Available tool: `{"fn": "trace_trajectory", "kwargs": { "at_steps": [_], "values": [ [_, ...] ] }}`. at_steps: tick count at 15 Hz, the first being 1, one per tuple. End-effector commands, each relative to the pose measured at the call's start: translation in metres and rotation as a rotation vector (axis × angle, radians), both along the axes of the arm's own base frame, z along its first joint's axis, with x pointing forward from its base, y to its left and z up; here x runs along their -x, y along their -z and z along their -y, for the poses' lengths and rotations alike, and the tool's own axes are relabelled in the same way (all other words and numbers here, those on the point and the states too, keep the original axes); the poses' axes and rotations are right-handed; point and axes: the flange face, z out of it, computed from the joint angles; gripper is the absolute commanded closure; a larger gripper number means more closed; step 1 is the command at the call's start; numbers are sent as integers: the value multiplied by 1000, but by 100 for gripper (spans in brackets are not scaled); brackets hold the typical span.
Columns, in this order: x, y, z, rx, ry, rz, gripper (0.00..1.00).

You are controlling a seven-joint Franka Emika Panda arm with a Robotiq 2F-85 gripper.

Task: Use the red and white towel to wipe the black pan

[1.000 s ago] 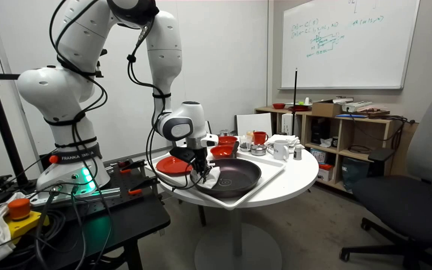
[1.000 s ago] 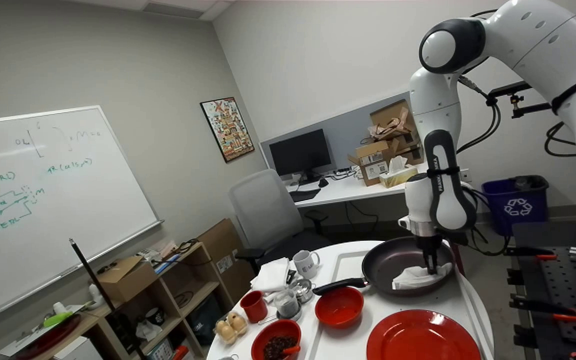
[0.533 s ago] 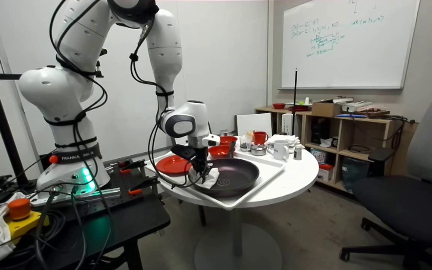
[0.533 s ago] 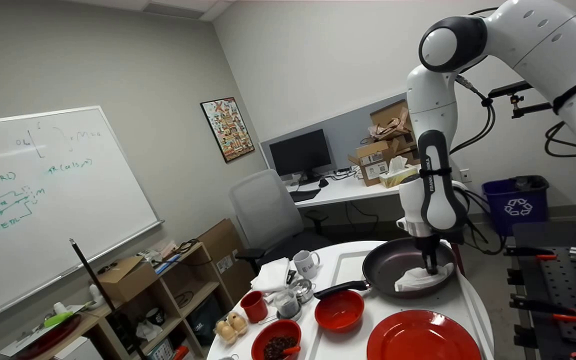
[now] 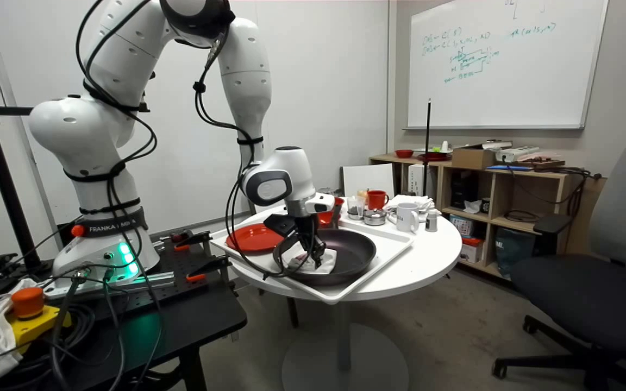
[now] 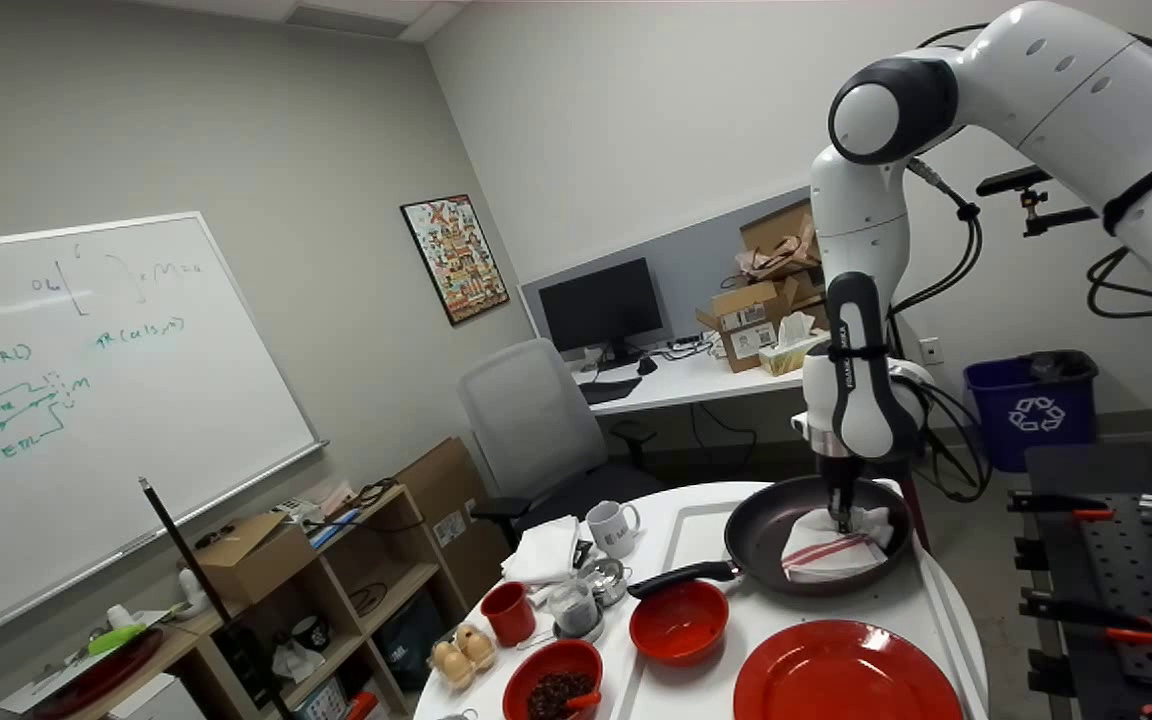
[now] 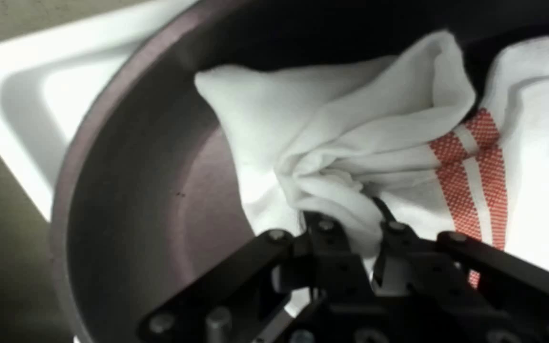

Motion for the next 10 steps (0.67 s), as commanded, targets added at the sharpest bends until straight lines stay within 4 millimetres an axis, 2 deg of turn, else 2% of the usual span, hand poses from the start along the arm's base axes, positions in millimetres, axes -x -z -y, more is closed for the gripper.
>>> {"fn": "trace_trajectory", "kwargs": {
  "at_steps": [1, 5, 8, 9, 10],
  "values": [
    [-16, 4, 26, 41, 80, 67, 97],
    [-28, -1, 47, 77, 147, 148, 97],
    [-34, -10, 43, 74, 155, 305, 97],
    [-69, -45, 51, 64, 145, 338, 97],
    [-72, -47, 45, 47, 136, 351, 97]
  ]
}}
